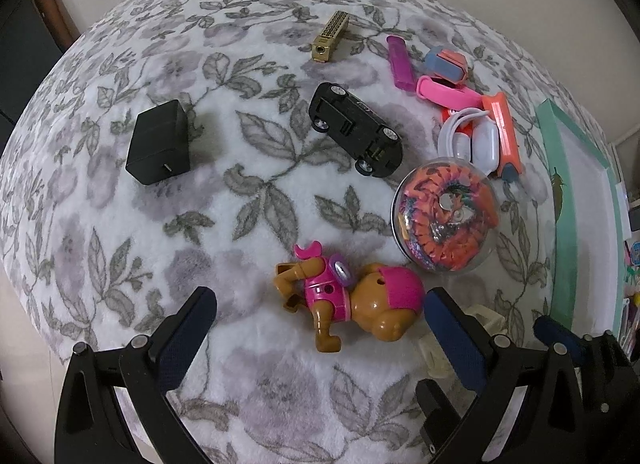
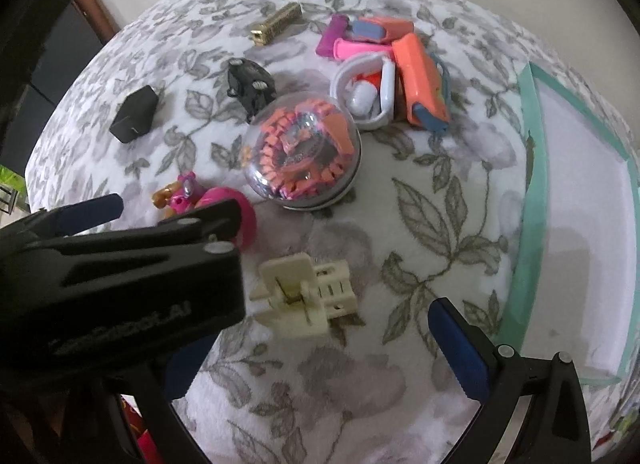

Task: Organize rigid objects
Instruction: 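Grasp the pink-helmeted dog figure with the left tool while the right tool grasps the cream clip, then carry the dog figure into the tray and open the left tool while the right tool releases the clip there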

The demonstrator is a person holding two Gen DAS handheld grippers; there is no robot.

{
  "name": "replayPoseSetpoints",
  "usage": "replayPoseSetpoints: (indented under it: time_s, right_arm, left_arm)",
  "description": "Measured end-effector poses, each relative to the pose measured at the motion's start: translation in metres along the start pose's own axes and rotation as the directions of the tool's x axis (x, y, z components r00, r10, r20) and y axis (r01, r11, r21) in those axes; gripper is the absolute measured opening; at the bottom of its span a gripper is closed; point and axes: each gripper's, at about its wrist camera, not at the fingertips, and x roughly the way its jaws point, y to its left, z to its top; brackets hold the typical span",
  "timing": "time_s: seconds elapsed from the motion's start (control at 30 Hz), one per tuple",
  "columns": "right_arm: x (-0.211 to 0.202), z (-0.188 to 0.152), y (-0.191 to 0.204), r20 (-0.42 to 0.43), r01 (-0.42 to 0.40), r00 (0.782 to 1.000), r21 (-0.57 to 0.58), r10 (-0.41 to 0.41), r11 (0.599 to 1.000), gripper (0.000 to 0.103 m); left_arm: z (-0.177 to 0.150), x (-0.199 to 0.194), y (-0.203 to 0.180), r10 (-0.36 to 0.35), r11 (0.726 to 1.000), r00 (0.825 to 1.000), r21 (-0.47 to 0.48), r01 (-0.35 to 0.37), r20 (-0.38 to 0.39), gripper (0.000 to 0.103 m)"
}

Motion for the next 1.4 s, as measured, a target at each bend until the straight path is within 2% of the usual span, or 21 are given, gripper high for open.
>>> replayPoseSetpoints:
  time_s: [0.17,0.4,0.53,0.67,0.8,0.97,1.07,1.13,1.23,1.4]
  right_arm:
    - [0.001,0.003,0.003,-0.007,0.013,1.0,-0.021,-0.013,1.0,0.103]
    - [0.025,0.002,0.006,-0.036,0.046,0.998,-0.046,-0.048,0.998,0.103]
    - [0.038,0.003,0.004,-0.042,0.053,0.998,-0.042,-0.055,0.998,0.098]
    - [0.045,0.006,0.0,-0.038,0.054,0.998,-0.038,-0.055,0.998,0.098]
    - [0.048,0.006,-0.004,-0.034,0.051,0.998,-0.041,-0.053,0.998,0.097]
    - [0.042,-0.002,-0.005,-0.021,0.045,0.999,-0.051,-0.046,0.998,0.086]
    - [0.033,-0.004,-0.001,-0.012,0.042,0.999,-0.058,-0.043,0.997,0.075]
    - [0.027,-0.004,-0.001,-0.003,0.042,0.999,-0.06,-0.042,0.997,0.06]
    - [0.019,-0.002,-0.003,0.0,0.036,0.999,-0.051,-0.037,0.998,0.054]
    - [0.016,0.002,-0.003,0.005,0.029,1.0,-0.052,-0.029,0.998,0.054]
  left_arm:
    - [-0.005,-0.002,-0.002,-0.006,1.0,1.0,0.025,0.006,0.001,0.103]
    - [-0.005,0.009,-0.008,0.017,0.998,1.0,0.059,-0.017,-0.003,0.102]
    - [-0.006,0.013,-0.012,0.005,0.998,1.0,0.069,-0.004,-0.005,0.097]
    - [-0.007,0.015,-0.015,-0.021,0.997,1.0,0.077,0.021,-0.012,0.083]
    - [-0.007,0.016,-0.016,-0.025,0.996,1.0,0.084,0.026,-0.009,0.082]
    - [-0.007,0.015,-0.015,-0.022,0.996,1.0,0.091,0.023,-0.003,0.082]
    - [-0.009,0.015,-0.016,-0.024,0.996,1.0,0.089,0.024,-0.002,0.082]
    - [-0.009,0.015,-0.017,-0.024,0.996,1.0,0.087,0.024,-0.002,0.082]
    - [-0.008,0.015,-0.014,-0.025,0.996,1.0,0.087,0.025,-0.003,0.082]
    - [-0.009,0.015,-0.015,-0.028,0.995,1.0,0.091,0.029,-0.003,0.08]
